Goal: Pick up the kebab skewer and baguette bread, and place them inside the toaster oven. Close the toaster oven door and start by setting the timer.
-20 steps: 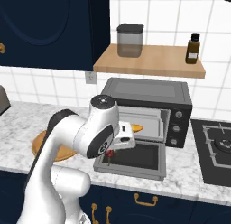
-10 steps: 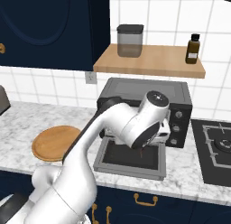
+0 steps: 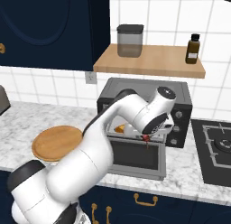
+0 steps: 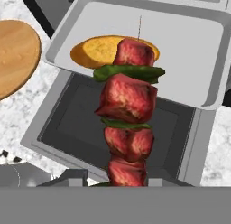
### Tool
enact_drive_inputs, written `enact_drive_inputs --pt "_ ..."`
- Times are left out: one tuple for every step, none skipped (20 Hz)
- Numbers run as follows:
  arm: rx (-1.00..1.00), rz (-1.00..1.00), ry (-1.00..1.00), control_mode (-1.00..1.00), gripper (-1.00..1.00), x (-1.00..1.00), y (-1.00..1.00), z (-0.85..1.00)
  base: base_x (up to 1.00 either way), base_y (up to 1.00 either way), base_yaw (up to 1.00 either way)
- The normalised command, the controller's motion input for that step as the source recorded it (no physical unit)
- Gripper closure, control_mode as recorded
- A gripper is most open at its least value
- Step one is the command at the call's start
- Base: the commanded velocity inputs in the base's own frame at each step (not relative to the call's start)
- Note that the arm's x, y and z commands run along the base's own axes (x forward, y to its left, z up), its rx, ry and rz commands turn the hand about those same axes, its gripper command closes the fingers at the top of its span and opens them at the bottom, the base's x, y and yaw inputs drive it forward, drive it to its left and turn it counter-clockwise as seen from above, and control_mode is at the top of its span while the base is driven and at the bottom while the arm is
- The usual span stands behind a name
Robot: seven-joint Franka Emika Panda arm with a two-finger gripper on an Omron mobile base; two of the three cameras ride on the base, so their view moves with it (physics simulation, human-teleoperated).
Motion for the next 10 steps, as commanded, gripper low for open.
enact_drive_inputs --pt "0.00 0.00 0.00 -1.00 1.00 0.42 0.00 -0.54 0.00 0.00 0.00" --pt "0.00 0.00 -0.01 -1.00 1.00 0.47 0.00 -0.41 0.00 0.00 0.00" --pt "0.00 0.00 -0.03 -1.00 1.00 0.51 0.00 -0.26 0.00 0.00 0.00" --pt "0.00 0.00 -0.02 -1.00 1.00 0.54 0.00 -0.21 0.00 0.00 0.00" --pt "0.00 0.00 -0.01 -1.00 1.00 0.61 -0.05 -0.09 0.00 0.00 0.00" --pt "0.02 0.00 0.00 -1.00 1.00 0.59 -0.06 0.00 0.00 0.00 0.00" --pt "0.04 0.00 0.00 -1.00 1.00 0.59 -0.14 0.00 0.00 0.00 0.00" --pt "0.03 0.00 0.00 -1.00 1.00 0.59 -0.15 0.00 0.00 0.00 0.00" --pt "0.03 0.00 0.00 -1.00 1.00 0.57 -0.15 0.00 0.00 0.00 0.00" --pt "0.02 0.00 0.00 -1.00 1.00 0.53 -0.13 0.00 0.00 0.00 0.00"
